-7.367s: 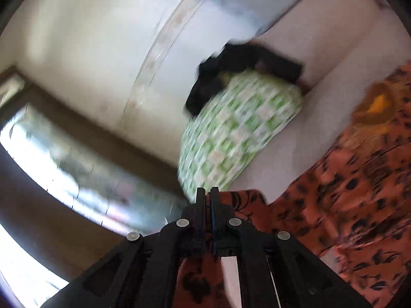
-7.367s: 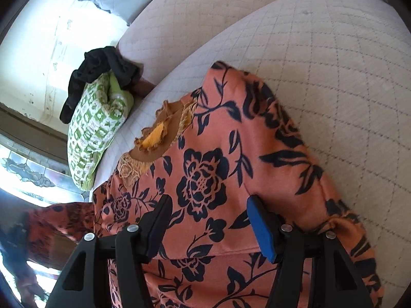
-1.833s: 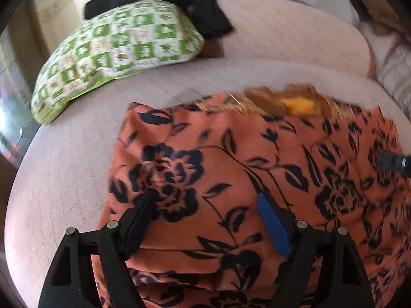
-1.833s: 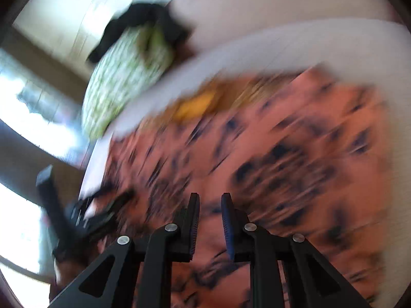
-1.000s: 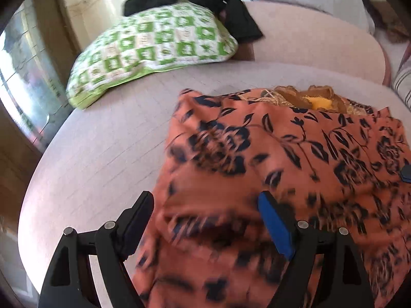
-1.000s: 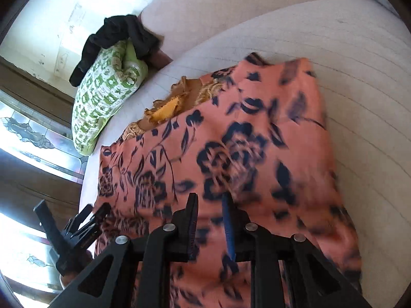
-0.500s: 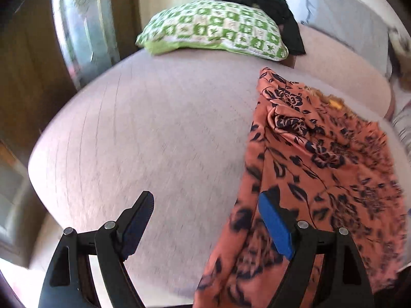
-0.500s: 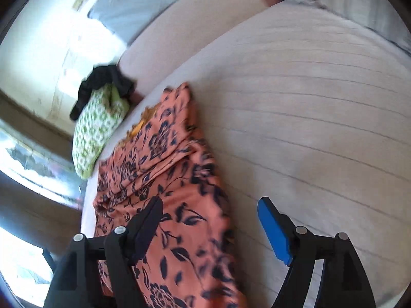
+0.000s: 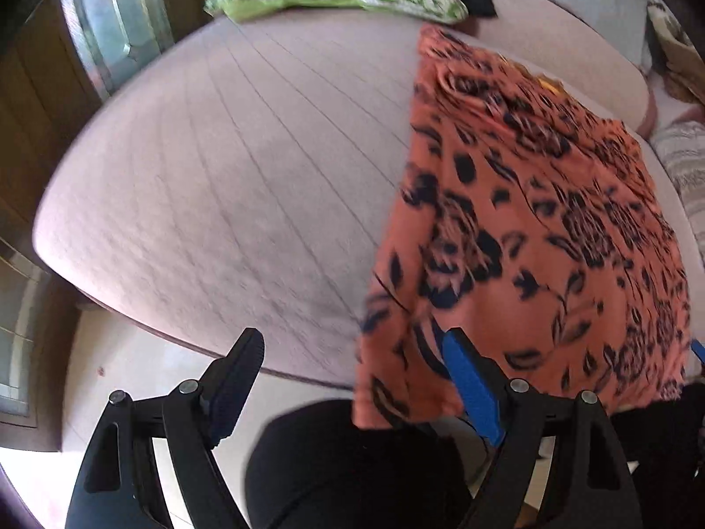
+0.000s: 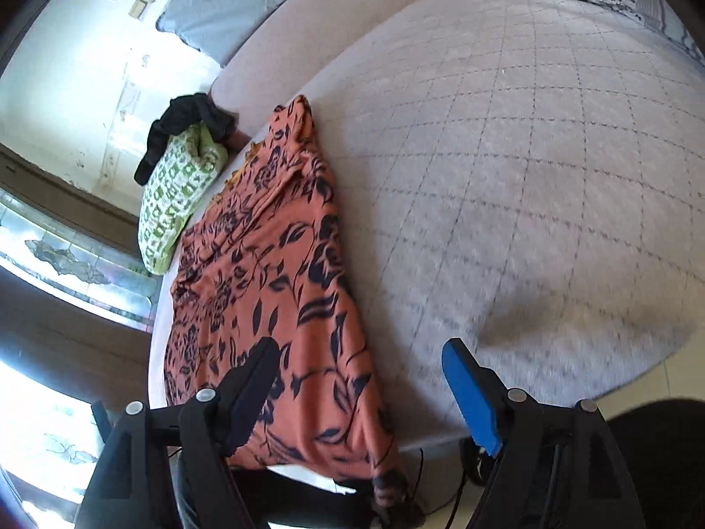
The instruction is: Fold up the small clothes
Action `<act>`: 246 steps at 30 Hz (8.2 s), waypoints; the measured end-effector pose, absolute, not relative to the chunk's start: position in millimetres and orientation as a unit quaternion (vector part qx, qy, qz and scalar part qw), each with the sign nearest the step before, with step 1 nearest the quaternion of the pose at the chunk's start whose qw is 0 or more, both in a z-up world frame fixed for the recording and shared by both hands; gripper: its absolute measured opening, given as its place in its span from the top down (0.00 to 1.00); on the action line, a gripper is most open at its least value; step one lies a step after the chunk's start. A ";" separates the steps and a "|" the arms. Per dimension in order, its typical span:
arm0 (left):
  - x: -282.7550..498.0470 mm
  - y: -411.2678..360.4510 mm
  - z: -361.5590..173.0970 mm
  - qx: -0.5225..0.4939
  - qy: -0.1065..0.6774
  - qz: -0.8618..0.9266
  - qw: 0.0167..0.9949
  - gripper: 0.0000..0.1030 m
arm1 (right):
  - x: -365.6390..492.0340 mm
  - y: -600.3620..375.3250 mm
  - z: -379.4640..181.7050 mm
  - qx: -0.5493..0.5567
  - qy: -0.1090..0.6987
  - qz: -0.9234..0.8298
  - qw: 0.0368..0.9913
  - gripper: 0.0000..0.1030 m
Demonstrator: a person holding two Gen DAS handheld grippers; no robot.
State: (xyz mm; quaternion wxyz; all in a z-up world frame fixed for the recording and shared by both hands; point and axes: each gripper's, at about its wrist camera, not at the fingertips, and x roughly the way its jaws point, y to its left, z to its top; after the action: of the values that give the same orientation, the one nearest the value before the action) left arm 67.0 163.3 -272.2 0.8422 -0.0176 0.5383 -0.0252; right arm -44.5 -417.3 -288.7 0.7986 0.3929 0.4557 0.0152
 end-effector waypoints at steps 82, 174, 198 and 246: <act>334.3 88.3 -266.7 -0.042 0.523 -0.007 0.851 0.37 | 242.9 -348.2 -291.9 0.295 0.463 -0.006 0.836 0.41; 168.3 108.9 -276.5 -0.160 0.510 -0.015 0.845 0.24 | 103.1 -258.6 -263.0 0.356 0.528 0.116 0.762 0.51; 290.1 74.5 -272.8 -0.102 0.540 0.028 0.835 0.16 | 185.3 -347.4 -266.6 0.412 0.443 0.003 0.796 0.51; 163.5 45.0 -211.0 -0.151 0.392 -0.033 0.907 0.74 | 170.6 -233.0 -299.1 0.355 0.525 0.207 0.745 0.84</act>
State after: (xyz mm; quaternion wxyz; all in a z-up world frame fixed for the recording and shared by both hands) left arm 163.5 45.0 -211.0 0.9067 -0.1514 0.3924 -0.0325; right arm 170.6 -233.0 -299.1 0.7453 0.3546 0.5254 0.2070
